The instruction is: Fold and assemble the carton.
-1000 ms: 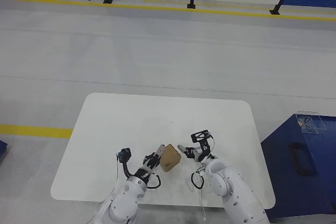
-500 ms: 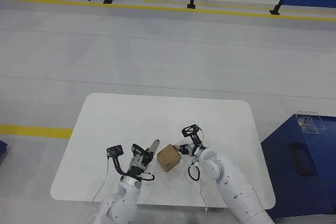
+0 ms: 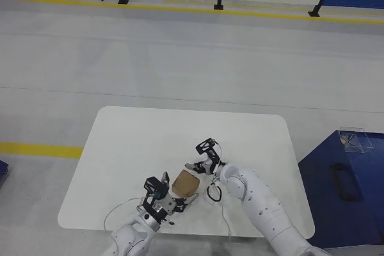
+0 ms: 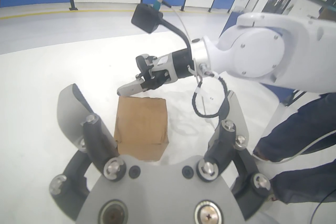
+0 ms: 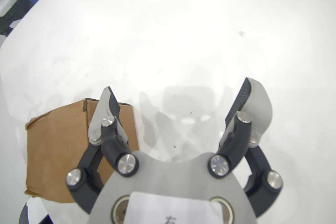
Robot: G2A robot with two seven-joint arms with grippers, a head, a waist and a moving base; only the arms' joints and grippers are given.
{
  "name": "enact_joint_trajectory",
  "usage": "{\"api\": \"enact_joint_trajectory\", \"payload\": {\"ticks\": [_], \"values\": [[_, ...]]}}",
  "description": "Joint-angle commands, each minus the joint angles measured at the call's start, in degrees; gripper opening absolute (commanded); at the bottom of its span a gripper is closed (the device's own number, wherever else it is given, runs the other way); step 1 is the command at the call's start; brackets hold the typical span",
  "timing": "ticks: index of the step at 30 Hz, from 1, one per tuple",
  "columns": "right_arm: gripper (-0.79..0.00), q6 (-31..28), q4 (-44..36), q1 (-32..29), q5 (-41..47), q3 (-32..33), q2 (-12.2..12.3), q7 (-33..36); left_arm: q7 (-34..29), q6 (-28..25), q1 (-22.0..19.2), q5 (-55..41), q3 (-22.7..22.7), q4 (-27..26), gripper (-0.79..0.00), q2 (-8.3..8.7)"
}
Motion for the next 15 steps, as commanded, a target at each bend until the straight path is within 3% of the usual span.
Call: {"api": "enact_joint_trajectory", "payload": {"ticks": [1, 10, 12, 13, 15], "values": [[0.0, 0.27, -0.72, -1.0, -0.05, 1.66, 0.54, -1.16, 1.02, 2.28, -1.08, 4.21, 1.3, 2.36, 0.0, -0.12], [0.0, 0.33, -6.69, -7.02, 0.73, 7.32, 2.53, -2.45, 1.3, 6.06, -5.2, 8.68, 3.82, 9.82, 0.0, -0.62], [0.0, 0.33, -6.69, -7.02, 0.73, 7.32, 2.53, -2.45, 1.13, 6.82, -6.11, 9.43, 4.08, 11.02, -0.043, -0.7], [0.0, 0.33, -6.69, -7.02, 0.73, 7.32, 2.53, -2.45, 1.25, 7.19, -6.42, 9.48, 4.27, 11.51, -0.117, -0.77], [0.0, 0.33, -6.69, -7.02, 0.73, 7.32, 2.53, -2.45, 1.37, 7.83, -6.98, 9.89, 4.63, 12.48, -0.394, -0.88]]}}
